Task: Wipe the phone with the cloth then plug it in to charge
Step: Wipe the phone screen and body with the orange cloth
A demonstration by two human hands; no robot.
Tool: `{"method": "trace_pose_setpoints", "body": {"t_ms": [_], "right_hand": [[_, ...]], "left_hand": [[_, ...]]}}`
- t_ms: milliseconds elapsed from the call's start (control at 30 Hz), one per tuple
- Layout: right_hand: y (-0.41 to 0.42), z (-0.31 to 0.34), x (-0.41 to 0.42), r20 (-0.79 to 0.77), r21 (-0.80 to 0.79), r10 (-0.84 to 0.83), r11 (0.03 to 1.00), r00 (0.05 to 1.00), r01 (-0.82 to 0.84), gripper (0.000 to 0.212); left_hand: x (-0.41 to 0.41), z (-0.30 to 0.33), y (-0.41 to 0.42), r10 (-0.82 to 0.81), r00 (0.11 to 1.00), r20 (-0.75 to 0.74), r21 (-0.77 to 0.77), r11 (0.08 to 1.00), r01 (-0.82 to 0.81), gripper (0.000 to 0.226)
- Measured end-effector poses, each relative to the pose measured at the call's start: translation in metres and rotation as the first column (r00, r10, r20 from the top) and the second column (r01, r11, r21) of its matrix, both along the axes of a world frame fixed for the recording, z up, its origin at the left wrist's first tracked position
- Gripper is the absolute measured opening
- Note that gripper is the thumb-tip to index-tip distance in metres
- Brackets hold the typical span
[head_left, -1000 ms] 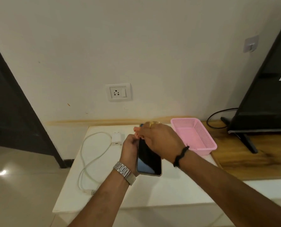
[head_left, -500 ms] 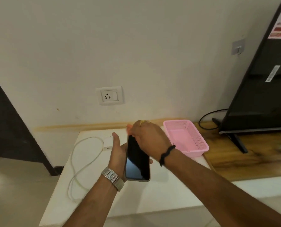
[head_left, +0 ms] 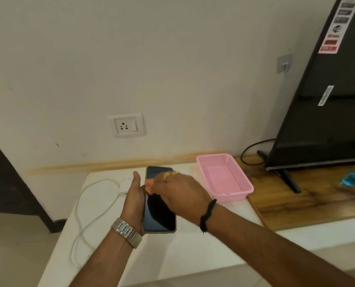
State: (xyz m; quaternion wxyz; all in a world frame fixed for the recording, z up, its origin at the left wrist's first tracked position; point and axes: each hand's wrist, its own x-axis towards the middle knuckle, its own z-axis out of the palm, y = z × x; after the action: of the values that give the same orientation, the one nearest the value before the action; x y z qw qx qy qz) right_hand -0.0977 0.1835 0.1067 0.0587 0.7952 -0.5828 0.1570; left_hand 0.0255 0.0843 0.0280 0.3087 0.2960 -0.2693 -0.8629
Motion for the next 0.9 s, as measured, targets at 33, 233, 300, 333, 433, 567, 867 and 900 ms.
{"method": "trace_pose_setpoints", "body": {"t_ms": [33,233,300,333,433,567,867,900], "right_hand": [[-0.009,0.006,-0.009,0.006,-0.026,-0.051,0.998,0.999,0.051,0.025],[0.0,-0.001,-0.009,0.049,-0.07,-0.048,0.996,0.998,0.052,0.025],[0.017,-0.007,0.0,0.034,0.008,0.002,1.0,0.999,-0.002,0.021],[0.014,-0.006,-0.005,0.037,0.001,-0.012,1.0,0.999,0.012,0.02],[-0.009,0.012,-0.028,0.117,-0.079,-0.139,0.986,0.983,0.149,0.024],[0.002,-0.004,-0.018,0.059,-0.108,-0.117,0.987,0.991,0.123,0.019],[-0.011,0.005,-0.017,0.131,-0.113,-0.159,0.978,0.979,0.174,0.026],[-0.016,0.007,-0.026,0.157,-0.104,-0.193,0.972,0.969,0.211,0.029]], "left_hand": [[-0.001,-0.001,0.002,-0.009,1.0,0.015,-0.022,1.0,0.009,0.088],[0.004,0.002,-0.004,0.031,0.999,0.031,-0.078,0.997,-0.029,0.07],[0.007,0.003,-0.006,0.027,0.999,0.016,-0.076,0.997,-0.026,0.07],[0.006,0.004,-0.005,0.019,1.0,0.01,-0.071,0.997,-0.019,0.069],[-0.003,0.005,0.006,-0.015,0.999,0.045,-0.093,0.995,0.019,0.071],[-0.003,0.008,0.002,0.02,1.0,0.023,-0.072,0.997,-0.018,0.069],[-0.023,0.0,0.024,-0.008,1.0,-0.016,-0.025,1.0,0.008,0.059],[-0.022,0.001,0.024,-0.014,1.0,-0.018,-0.033,0.999,0.014,0.06]]}}
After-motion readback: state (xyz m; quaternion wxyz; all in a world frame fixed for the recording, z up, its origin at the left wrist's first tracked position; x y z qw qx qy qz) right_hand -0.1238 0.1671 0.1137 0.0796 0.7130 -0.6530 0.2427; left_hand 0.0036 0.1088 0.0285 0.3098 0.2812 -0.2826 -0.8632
